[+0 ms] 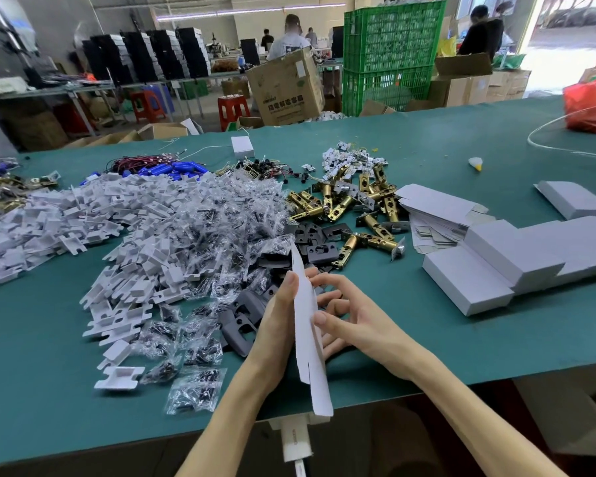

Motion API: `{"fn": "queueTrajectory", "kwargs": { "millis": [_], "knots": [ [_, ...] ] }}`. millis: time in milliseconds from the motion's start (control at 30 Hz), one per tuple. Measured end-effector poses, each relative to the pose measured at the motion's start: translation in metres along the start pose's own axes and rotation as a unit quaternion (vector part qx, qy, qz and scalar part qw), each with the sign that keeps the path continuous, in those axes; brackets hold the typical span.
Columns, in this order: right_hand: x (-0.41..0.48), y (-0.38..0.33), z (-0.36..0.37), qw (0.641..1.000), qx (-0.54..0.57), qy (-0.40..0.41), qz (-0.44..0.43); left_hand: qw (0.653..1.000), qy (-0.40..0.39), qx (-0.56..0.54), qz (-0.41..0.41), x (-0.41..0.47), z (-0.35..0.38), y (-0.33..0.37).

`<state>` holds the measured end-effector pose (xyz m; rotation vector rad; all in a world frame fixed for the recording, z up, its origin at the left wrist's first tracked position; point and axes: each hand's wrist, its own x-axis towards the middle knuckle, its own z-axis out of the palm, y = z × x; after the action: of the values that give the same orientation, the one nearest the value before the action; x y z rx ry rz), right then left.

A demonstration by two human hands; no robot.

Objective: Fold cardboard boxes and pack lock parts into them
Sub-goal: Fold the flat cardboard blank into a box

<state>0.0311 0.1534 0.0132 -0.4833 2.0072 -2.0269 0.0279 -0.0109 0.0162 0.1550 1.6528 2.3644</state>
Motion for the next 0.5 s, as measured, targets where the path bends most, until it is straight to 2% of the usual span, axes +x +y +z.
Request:
{"fn": "queueTrajectory", "kwargs": {
  "millis": [367, 500],
  "knots": [
    [-0.0007, -0.0028, 0.0019, 0.998, 0.038, -0.001, 0.051, 1.0, -0.021, 0.008, -0.001, 0.0015, -0.0067, -0.0004],
    [-0.0027, -0.0058, 0.0015, 0.997, 0.062, -0.004, 0.055, 1.0, 0.003, 0.004, -0.009, 0.0011, -0.0078, 0.0008]
  ]
}}
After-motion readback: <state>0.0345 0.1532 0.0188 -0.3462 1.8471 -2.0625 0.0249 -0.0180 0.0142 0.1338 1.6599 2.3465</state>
